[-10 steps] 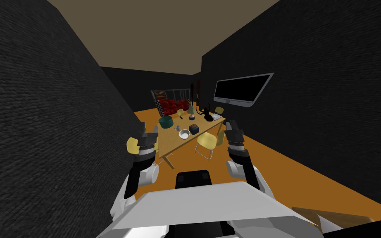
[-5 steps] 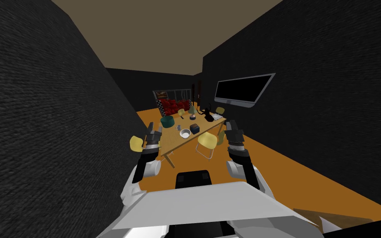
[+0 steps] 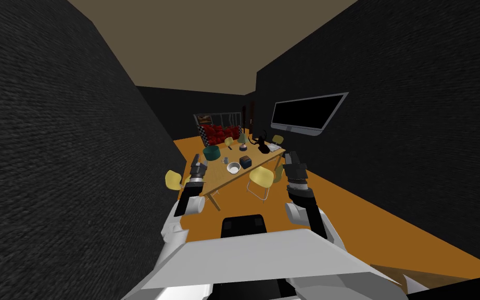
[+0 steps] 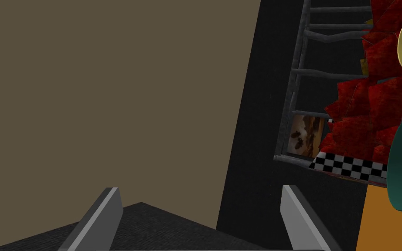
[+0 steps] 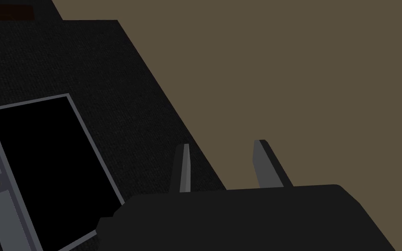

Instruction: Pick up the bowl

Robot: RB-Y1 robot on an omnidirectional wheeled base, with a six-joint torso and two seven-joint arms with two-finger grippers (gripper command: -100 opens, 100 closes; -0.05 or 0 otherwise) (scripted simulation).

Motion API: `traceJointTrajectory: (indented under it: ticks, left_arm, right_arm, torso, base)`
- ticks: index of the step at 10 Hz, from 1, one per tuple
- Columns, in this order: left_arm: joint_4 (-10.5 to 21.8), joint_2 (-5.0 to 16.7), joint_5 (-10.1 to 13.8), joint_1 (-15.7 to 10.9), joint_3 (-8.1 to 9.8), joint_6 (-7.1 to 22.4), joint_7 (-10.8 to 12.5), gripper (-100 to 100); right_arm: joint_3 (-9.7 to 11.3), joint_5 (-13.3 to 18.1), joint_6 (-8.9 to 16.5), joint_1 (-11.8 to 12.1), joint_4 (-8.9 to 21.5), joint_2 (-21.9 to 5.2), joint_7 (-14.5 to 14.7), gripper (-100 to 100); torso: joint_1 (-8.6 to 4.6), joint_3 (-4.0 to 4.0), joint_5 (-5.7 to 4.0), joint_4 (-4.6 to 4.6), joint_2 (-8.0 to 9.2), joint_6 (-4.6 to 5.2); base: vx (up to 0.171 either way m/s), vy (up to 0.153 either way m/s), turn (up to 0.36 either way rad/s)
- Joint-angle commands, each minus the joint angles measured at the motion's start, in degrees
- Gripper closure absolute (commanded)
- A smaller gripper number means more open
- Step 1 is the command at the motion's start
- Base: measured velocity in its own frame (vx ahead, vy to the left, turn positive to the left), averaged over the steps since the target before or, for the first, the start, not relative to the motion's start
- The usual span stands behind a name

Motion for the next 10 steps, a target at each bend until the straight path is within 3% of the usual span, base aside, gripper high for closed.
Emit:
traceJointTrajectory:
  ticks: [1,2,3,4,5,6,7,8,10]
  left_arm:
    - [2.26,0.19,0.18,-0.85,0.09,0.87,-0.09,-100]
    - [4.31,0.37,0.49,-3.18,0.36,3.17,-0.31,-100]
    - [5.46,0.37,0.49,-3.18,0.36,3.17,-0.31,-100]
    - [7.58,0.52,0.77,-5.56,0.63,5.45,-0.53,-100]
    - [8.82,0.52,0.77,-5.56,0.63,5.53,-0.53,-100]
    - [11.23,0.65,1.04,-8.00,0.90,7.68,-0.75,-100]
    - [12.29,0.65,1.04,-8.00,0.90,7.94,-0.75,-100]
    - [13.77,0.79,1.29,-10.40,1.17,10.38,-0.98,-100]
    - [15.85,0.79,1.29,-10.48,1.17,10.38,-0.98,-100]
  right_arm:
    - [0.00,0.00,0.00,0.00,0.00,0.00,0.00,0]
    - [0.00,0.00,0.00,0.00,0.00,0.00,0.00,0]
    - [0.00,0.00,0.00,0.00,0.00,0.00,0.00,0]
    - [0.00,0.00,0.00,0.00,0.00,0.00,0.00,0]
    - [0.00,0.00,0.00,0.00,0.00,0.00,0.00,0]
    - [0.00,0.00,0.00,0.00,0.00,0.00,0.00,0]
    - [0.00,0.00,0.00,0.00,0.00,0.00,0.00,0]
    - [0.00,0.00,0.00,0.00,0.00,0.00,0.00,0]
    - [0.00,0.00,0.00,0.00,0.00,0.00,0.00,0]
  torso:
    - [0.00,0.00,0.00,0.00,0.00,0.00]
    - [0.00,0.00,0.00,0.00,0.00,0.00]
    - [-0.01,0.00,0.00,0.00,0.00,0.00]
    - [-0.01,0.00,0.00,0.00,-0.01,-0.01]
    - [-0.02,-0.01,-0.01,0.00,-0.02,0.00]
    - [-0.03,-0.01,-0.01,-0.01,-0.02,0.00]
    - [-0.05,-0.01,-0.01,-0.01,-0.03,0.00]
    - [-0.04,-0.01,-0.01,-0.01,-0.02,-0.01]
    - [-0.05,-0.01,-0.01,-0.01,-0.02,-0.01]
  base:
    - [-0.011,-0.011,0.010]
    - [-0.011,-0.013,0.016]
    - [-0.008,-0.013,0.012]
    - [-0.008,-0.020,0.023]
    - [-0.006,-0.018,0.012]
    - [-0.005,-0.022,0.018]
    - [-0.006,-0.019,0.008]
    - [-0.008,-0.023,0.017]
    - [-0.003,-0.017,0.002]
